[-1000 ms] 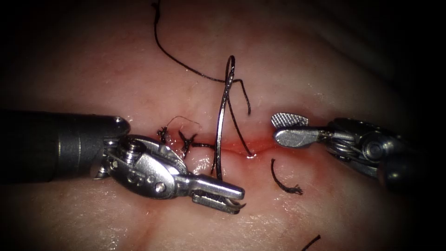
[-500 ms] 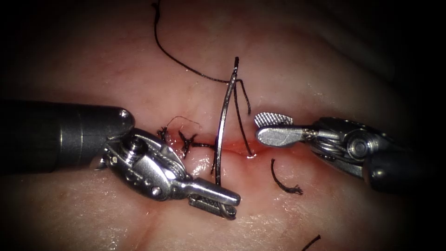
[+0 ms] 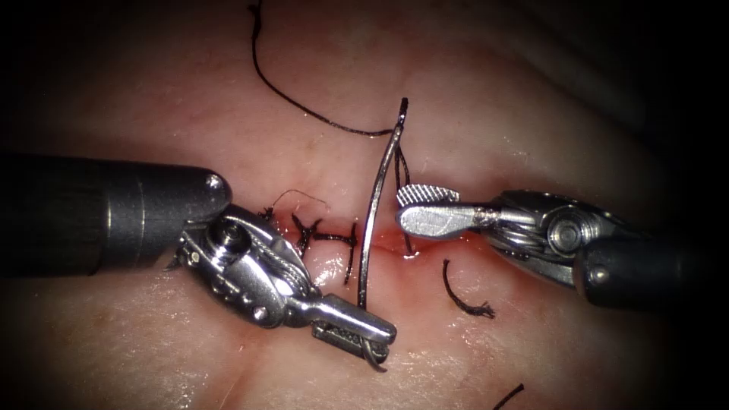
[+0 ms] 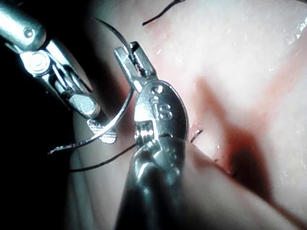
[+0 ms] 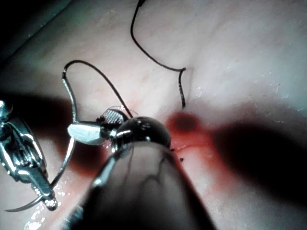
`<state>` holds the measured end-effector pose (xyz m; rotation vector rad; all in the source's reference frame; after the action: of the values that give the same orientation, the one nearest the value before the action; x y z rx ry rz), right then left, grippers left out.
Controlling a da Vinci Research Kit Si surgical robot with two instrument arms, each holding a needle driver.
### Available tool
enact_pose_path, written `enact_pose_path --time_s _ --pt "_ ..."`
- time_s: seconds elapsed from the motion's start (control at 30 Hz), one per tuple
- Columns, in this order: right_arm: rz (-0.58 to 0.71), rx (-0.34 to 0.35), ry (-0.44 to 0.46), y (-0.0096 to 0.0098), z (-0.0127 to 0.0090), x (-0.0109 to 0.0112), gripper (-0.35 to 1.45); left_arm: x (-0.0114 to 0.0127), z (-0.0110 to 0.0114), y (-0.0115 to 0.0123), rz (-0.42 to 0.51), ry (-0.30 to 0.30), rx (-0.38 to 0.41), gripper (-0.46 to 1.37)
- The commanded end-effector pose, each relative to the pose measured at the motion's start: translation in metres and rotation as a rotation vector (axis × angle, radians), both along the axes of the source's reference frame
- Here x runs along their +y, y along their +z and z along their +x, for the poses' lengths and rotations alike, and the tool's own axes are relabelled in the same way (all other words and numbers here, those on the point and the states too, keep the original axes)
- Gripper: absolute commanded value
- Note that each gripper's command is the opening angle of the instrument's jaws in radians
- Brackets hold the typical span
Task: Wound Closure
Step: Hand over the needle to the right needle driver
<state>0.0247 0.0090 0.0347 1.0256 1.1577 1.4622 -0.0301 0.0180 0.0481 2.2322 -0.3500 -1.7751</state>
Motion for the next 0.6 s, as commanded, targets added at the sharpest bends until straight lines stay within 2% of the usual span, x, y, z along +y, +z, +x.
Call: enact_pose_path --time_s 0.03,0.6 --pt "-0.001 0.008 0.001 0.0 0.0002 0.0 1.31 0.0 -0.0001 0.0 -0.001 0.001 0.002 -0.35" --pt "0.008 0.004 0.001 -0.0004 0.0025 0.0005 1.26 -0.0004 -0.0005 0.0001 -0.004 0.0 0.002 -0.35"
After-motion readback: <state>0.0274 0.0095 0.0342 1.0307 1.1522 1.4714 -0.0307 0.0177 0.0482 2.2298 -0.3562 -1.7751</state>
